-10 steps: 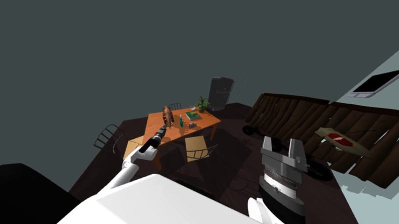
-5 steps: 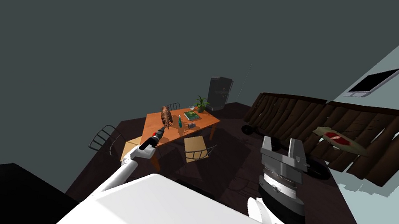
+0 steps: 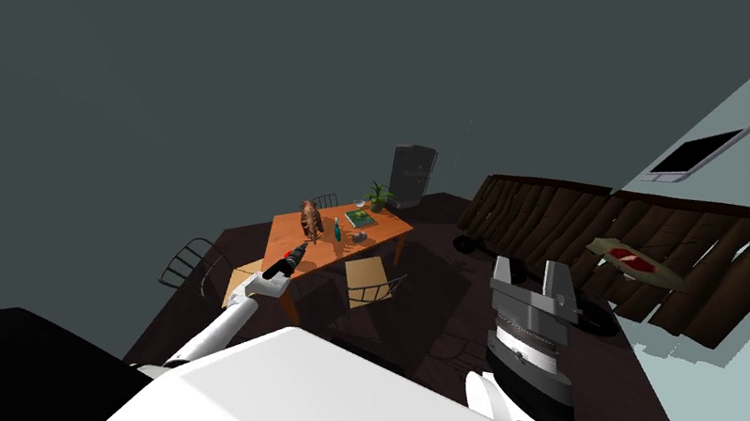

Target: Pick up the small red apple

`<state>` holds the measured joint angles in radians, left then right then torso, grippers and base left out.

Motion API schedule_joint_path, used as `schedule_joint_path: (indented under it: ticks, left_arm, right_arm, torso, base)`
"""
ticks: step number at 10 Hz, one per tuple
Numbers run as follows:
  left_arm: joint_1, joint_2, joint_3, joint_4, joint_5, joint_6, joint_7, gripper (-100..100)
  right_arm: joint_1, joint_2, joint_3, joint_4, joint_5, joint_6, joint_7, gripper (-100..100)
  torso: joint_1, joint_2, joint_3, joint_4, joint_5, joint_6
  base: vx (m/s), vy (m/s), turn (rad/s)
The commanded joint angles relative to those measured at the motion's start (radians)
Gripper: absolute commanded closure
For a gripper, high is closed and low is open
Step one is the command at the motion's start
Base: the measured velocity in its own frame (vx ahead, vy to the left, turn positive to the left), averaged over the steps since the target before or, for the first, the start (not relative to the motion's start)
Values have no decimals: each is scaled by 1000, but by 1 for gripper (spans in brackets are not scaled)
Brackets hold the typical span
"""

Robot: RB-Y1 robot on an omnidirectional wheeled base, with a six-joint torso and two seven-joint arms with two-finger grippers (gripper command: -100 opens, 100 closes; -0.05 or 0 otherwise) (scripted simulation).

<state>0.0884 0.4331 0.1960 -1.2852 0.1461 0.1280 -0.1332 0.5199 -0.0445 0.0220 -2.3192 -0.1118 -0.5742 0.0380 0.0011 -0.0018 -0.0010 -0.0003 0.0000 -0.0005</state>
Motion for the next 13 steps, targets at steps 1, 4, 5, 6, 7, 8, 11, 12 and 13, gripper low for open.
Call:
schedule_joint_path:
  ticks: [1,4,5,6,7,8,11,12,13]
  left_arm:
    - [-22,32,-2,50,-9,50,2,-100]
    - [-36,52,-3,111,-16,101,3,-100]
    - [-51,71,-5,152,-23,136,5,-100]
    - [-51,71,-5,152,-23,136,5,-100]
    - [-64,88,-6,189,-29,168,6,-100]
    - [-64,88,-6,189,-29,168,6,-100]
    - [-100,133,-9,282,-44,251,9,-100]
    - [-100,133,-9,285,-44,251,9,-100]
    - [-109,145,-10,310,-47,273,9,-100]
  right_arm:
    - [0,0,0,0,0,0,0,0]
    - [0,0,0,0,0,0,0,0]
    - [0,0,0,0,0,0,0,0]
    - [0,0,0,0,0,0,0,0]
    - [0,0,0,0,0,0,0,0]
    - [0,0,0,0,0,0,0,0]
    - [0,0,0,0,0,0,0,0]
    - [0,0,0,0,0,0,0,0]
    - [0,0,0,0,0,0,0,0]
  torso:
    - [0,0,0,0,0,0]
    - [0,0,0,0,0,0]
    - [0,1,0,0,0,0]
    - [0,1,0,0,0,0]
    - [0,1,0,0,0,0]
    - [0,0,0,0,0,0]
    - [0,0,0,0,0,0]
    - [0,-1,0,0,0,0]
    - [0,0,0,0,0,0]
  base:
    - [49,13,-29]
    - [32,8,-18]
    - [26,11,-19]
    - [26,10,-10]
    - [34,12,-26]
    - [28,13,-8]
    - [40,11,-29]
    - [39,9,-8]
    - [30,7,-19]
